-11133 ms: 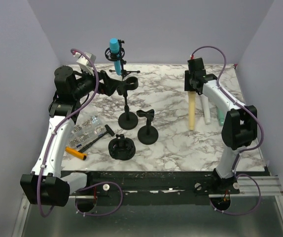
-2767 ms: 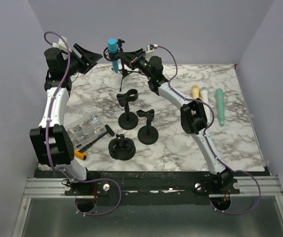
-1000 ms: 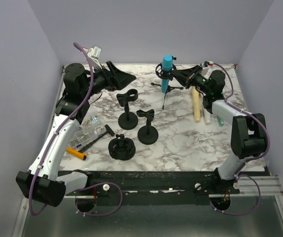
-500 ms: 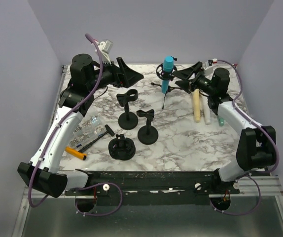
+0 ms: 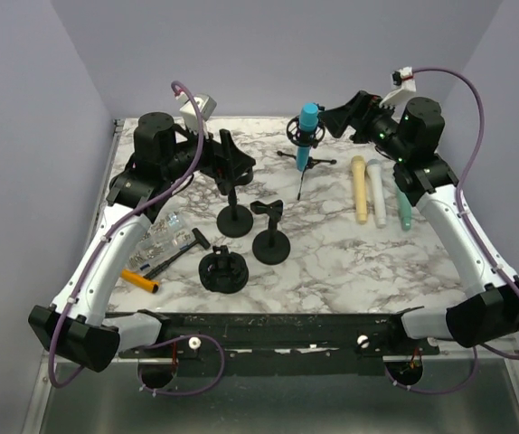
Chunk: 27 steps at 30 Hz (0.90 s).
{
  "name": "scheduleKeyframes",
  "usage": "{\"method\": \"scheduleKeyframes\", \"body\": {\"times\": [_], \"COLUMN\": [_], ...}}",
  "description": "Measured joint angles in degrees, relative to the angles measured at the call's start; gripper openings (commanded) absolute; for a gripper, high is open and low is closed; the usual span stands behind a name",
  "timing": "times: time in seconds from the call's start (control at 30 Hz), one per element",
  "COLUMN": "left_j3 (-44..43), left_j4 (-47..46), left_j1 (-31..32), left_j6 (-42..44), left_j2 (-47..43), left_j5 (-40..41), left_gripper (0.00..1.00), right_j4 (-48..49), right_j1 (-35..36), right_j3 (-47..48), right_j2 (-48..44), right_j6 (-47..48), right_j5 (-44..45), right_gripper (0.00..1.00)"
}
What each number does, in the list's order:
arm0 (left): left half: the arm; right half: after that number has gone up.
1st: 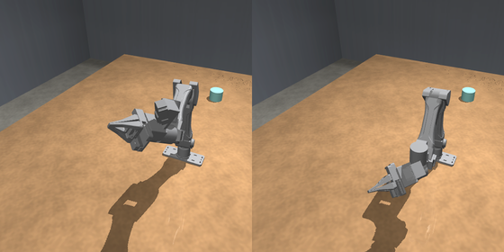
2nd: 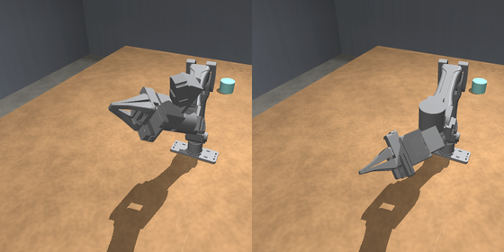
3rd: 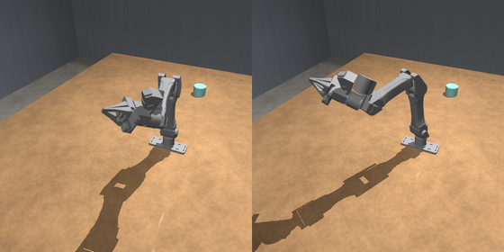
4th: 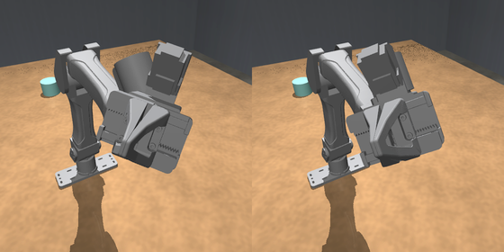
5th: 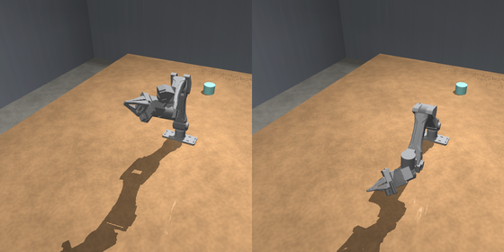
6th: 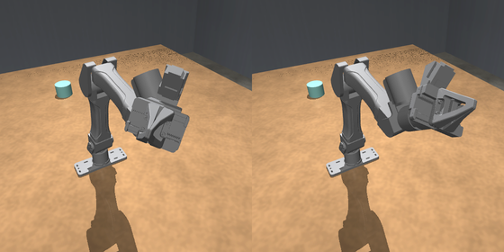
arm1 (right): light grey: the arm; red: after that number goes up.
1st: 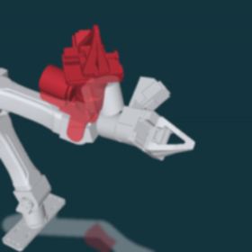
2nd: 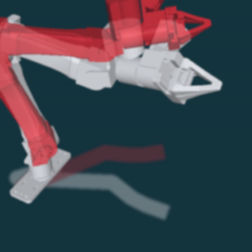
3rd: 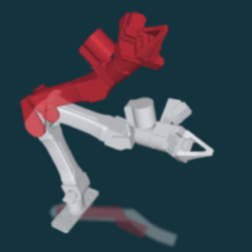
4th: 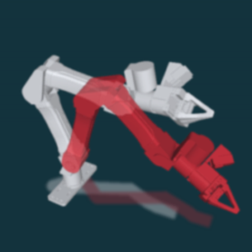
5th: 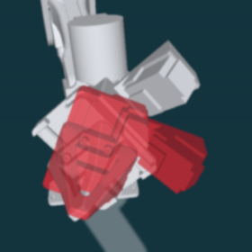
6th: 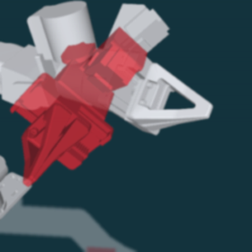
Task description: Remove the microphone from the stand
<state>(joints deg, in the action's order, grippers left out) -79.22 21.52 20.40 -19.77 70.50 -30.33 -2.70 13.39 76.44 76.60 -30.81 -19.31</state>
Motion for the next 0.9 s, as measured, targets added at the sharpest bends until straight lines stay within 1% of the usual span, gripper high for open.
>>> {"method": "scheduleKeyframes", "body": {"times": [0.2,0.27,0.33,0.43,0.53,0.63,0.8,0.9], "left_j3": [3.7,4.9,5.1,5.4,5.8,6.2,6.1,6.3], "left_j4": [-0.5,-1.0,-1.2,-2.4,-2.9,-3.5,-3.4,-3.4], "left_j1": [0.0,0.1,0.1,0.1,0.1,0.1,0.1,0.1], "left_j6": [3.0,3.5,3.9,4.0,4.0,4.1,4.2,4.2], "left_j2": [-2.7,-3.9,-4.5,-5.0,-5.2,-5.2,-3.8,-3.4], "left_j5": [3.2,4.1,4.6,5.1,5.3,5.5,5.7,5.7], "left_gripper": [0.84,0.84,0.84,0.84,0.84,0.84,0.84,0.84], "right_j4": [-5.9,-7.1,-8.0,-9.7,-10.7,-11.7,-12.8,-12.9], "right_j1": [10.6,12.7,13.8,14.8,15.3,15.6,16.3,16.6], "right_j3": [14.1,16.7,17.3,17.6,17.9,18.7,19.0,19.1], "right_j2": [5.7,7.6,9.1,11.5,14.2,16.9,18.7,18.7], "right_j6": [11.0,13.6,15.9,18.0,19.1,19.6,20.3,20.8], "right_j5": [13.6,17.8,21.6,26.1,28.0,29.1,31.1,33.0], "right_gripper": [0.97,0.97,0.95,0.87,0.75,0.67,0.41,0.31]}}
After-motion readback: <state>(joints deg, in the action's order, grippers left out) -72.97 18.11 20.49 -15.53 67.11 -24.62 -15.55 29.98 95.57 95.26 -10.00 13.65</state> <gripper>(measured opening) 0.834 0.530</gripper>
